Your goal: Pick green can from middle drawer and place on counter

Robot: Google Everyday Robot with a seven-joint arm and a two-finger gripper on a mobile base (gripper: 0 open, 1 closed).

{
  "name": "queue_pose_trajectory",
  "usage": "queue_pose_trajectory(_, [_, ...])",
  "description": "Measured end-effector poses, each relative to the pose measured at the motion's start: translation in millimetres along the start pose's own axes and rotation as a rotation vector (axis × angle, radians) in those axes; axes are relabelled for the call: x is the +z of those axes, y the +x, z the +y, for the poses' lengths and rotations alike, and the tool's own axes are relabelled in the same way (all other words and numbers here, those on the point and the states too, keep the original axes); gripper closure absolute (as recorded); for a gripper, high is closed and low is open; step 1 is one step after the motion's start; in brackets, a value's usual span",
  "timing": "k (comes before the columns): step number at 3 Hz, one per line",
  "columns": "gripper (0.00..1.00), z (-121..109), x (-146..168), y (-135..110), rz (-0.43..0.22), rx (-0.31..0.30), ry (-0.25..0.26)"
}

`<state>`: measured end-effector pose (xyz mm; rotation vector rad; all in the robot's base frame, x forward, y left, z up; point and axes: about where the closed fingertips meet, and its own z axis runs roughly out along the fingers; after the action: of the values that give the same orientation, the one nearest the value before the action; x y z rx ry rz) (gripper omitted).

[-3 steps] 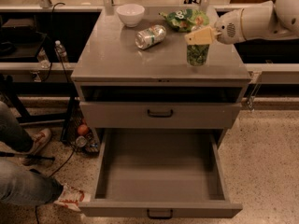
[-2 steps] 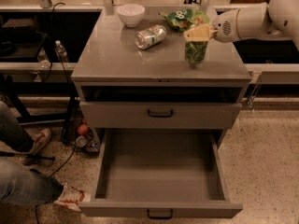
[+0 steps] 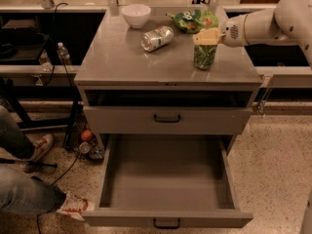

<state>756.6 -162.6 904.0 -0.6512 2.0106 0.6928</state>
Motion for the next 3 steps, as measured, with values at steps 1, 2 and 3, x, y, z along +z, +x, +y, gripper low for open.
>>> queue_pose_trajectory(1, [0.53, -4.5, 2.7, 3.7, 0.005, 0.005, 0.008])
queue_pose_trajectory(2, [0.28, -4.3, 2.2, 2.6, 0.006, 0.005, 0.008])
queue_pose_trajectory(3, [0.06, -4.3, 2.1, 2.6, 0.006, 0.005, 0.008])
